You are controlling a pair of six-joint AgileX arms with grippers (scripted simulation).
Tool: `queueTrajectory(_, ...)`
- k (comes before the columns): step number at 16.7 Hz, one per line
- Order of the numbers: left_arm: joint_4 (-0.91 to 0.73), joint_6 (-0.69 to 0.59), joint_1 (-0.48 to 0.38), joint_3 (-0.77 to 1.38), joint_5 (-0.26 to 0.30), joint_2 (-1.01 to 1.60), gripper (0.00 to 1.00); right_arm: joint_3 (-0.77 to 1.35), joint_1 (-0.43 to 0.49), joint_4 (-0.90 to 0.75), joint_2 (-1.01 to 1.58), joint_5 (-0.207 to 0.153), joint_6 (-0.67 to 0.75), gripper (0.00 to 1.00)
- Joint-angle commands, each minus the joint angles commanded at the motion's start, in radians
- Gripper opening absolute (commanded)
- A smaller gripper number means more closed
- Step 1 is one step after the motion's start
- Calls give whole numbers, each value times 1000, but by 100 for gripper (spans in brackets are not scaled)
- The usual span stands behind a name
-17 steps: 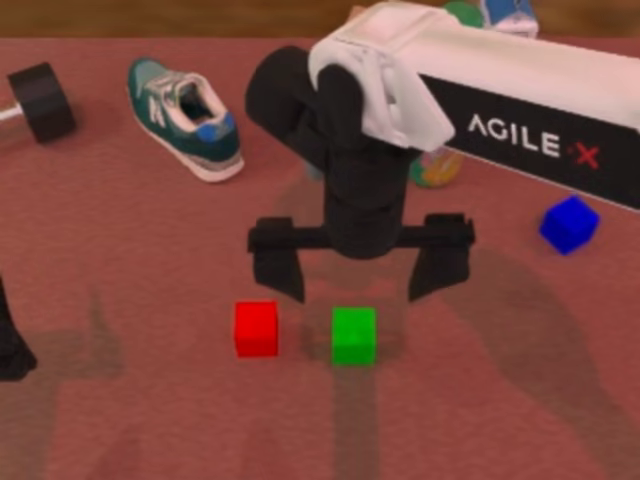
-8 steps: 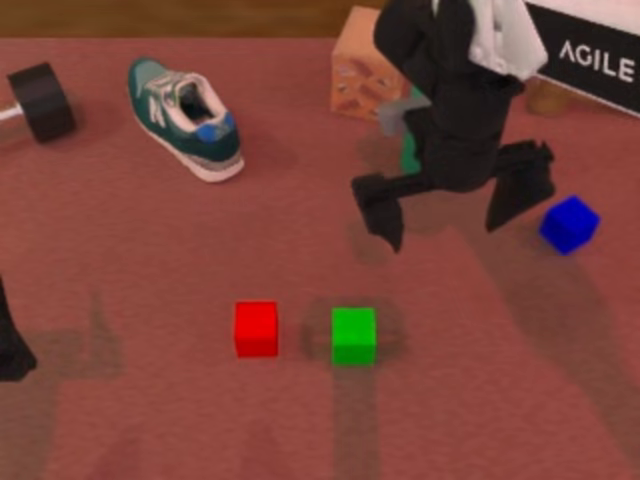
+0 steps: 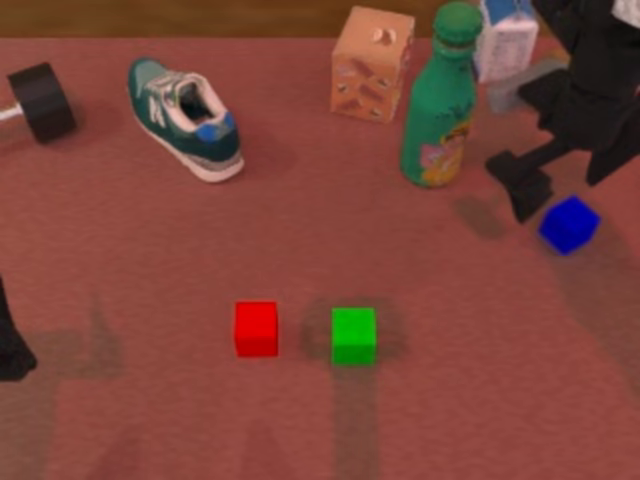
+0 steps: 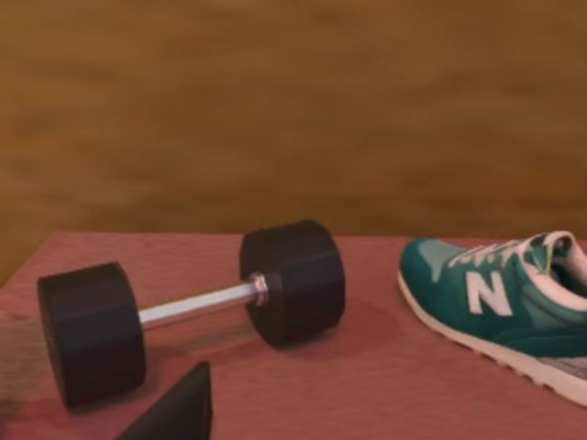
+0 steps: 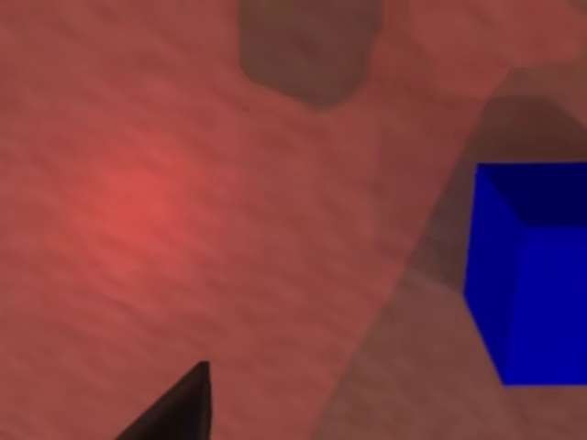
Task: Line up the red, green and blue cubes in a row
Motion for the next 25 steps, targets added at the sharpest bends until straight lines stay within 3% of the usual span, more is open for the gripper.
queueTrajectory(3, 0, 0, 0, 0, 0, 0, 100, 4, -56, 9, -5, -2, -86, 100)
queueTrajectory(10, 0, 0, 0, 0, 0, 0, 100, -10, -58, 26, -2, -2, -91, 100)
queueTrajectory(17, 0, 0, 0, 0, 0, 0, 100, -181, -60, 280, 73, -1, -91, 100)
queueTrajectory(23, 0, 0, 0, 0, 0, 0, 100, -206, -60, 314, 87, -1, -91, 100)
queueTrajectory(25, 0, 0, 0, 0, 0, 0, 100, -206, -60, 314, 87, -1, -91, 85)
